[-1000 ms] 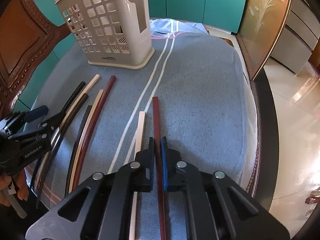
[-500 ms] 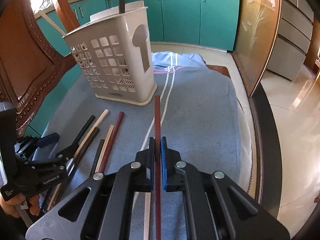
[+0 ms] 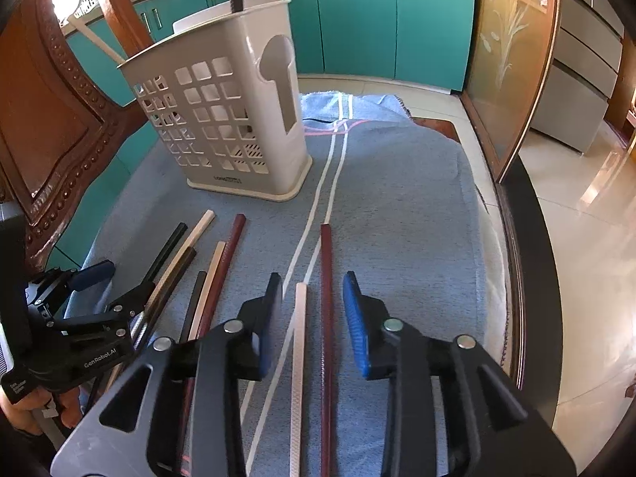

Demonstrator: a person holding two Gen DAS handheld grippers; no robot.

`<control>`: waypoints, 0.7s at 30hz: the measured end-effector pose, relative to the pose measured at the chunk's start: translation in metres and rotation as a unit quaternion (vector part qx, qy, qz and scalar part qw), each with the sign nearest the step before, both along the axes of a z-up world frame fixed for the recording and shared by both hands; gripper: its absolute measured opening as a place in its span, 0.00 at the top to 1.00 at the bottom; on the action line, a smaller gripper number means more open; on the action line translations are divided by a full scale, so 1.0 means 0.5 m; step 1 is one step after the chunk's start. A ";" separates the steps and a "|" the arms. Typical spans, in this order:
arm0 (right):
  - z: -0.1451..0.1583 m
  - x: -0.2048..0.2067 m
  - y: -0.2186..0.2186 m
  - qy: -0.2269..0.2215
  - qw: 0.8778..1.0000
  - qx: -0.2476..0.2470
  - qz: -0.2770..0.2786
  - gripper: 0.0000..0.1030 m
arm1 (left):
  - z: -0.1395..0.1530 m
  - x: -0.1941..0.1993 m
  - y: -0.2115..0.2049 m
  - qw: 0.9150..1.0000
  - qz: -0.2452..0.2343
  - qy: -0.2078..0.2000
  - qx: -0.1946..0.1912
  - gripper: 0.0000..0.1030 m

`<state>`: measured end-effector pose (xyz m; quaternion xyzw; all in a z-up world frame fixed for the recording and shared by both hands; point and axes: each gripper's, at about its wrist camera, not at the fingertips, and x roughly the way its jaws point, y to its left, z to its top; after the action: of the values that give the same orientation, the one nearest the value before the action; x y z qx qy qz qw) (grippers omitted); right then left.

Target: Organize utensils

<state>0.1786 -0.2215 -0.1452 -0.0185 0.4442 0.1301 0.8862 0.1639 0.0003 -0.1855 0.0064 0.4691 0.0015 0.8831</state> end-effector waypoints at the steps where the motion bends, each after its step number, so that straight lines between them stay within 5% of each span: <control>1: 0.001 -0.001 -0.002 0.000 1.000 -0.001 0.000 0.69 | 0.000 0.001 0.000 1.000 0.000 0.001 0.000 0.31; 12: -0.001 -0.016 -0.033 0.013 1.000 -0.014 -0.009 0.66 | 0.011 0.004 -0.047 0.997 -0.034 -0.002 0.074 0.38; 21: -0.008 -0.009 -0.039 0.023 0.999 -0.014 -0.023 0.64 | 0.007 -0.002 -0.047 0.997 -0.033 -0.010 0.064 0.39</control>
<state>0.1742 -0.2410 -0.1490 -0.0178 0.4669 0.1037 0.8780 0.1628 -0.0230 -0.1820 0.0780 0.4589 0.0021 0.8851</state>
